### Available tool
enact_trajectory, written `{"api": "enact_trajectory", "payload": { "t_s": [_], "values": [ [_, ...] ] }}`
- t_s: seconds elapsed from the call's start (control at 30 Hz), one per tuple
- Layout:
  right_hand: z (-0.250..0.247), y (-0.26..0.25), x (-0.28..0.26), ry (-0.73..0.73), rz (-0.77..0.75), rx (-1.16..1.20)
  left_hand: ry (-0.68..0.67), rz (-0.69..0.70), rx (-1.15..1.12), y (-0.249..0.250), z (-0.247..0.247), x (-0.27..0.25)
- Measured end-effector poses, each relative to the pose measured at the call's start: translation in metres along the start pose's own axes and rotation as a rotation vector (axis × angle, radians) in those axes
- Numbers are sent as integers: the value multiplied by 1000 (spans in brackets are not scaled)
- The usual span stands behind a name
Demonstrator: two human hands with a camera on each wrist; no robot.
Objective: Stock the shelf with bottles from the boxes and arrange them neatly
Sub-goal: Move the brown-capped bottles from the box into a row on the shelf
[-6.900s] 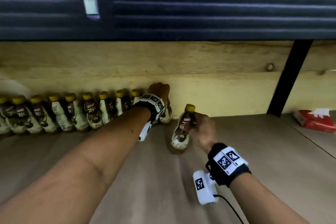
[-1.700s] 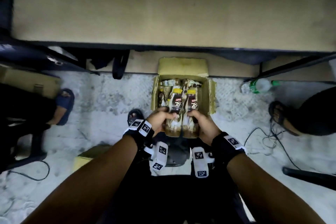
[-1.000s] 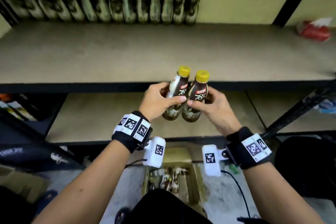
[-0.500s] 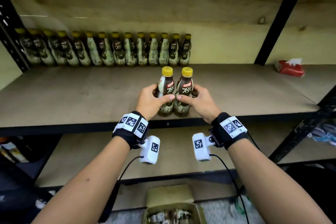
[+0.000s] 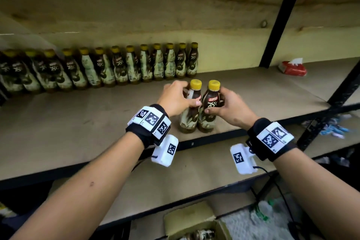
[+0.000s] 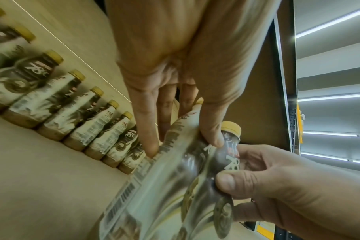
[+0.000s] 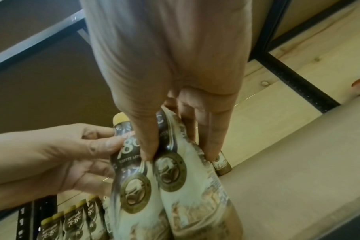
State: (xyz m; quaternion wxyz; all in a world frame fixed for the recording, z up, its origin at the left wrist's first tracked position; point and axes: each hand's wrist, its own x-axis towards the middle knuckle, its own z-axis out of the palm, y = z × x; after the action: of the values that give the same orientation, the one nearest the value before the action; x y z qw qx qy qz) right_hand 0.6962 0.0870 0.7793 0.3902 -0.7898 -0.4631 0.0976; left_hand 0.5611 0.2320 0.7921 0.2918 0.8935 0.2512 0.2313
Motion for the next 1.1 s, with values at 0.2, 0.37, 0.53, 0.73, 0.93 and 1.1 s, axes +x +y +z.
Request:
{"api": "enact_trajectory", "payload": {
  "t_s": [0.2,0.37,0.53,0.73,0.93,1.1],
  "values": [
    [-28,22,27,43,61,-142,29,-8,-53,10,33,52],
    [-60,58,85,-4,98,-206,64,-51,67,30,73,119],
    [-75,94,139,-12,135,-189,120,-143,129,33,102,190],
    [-81,133,193,-17,118,-119,163,-229,209,32,121,268],
    [-78,150,230,-36,68,-89,208,-358,306,14,122,311],
    [-78,154,254,-30,33,-163,272,-360,294,4,114,323]
  ]
}}
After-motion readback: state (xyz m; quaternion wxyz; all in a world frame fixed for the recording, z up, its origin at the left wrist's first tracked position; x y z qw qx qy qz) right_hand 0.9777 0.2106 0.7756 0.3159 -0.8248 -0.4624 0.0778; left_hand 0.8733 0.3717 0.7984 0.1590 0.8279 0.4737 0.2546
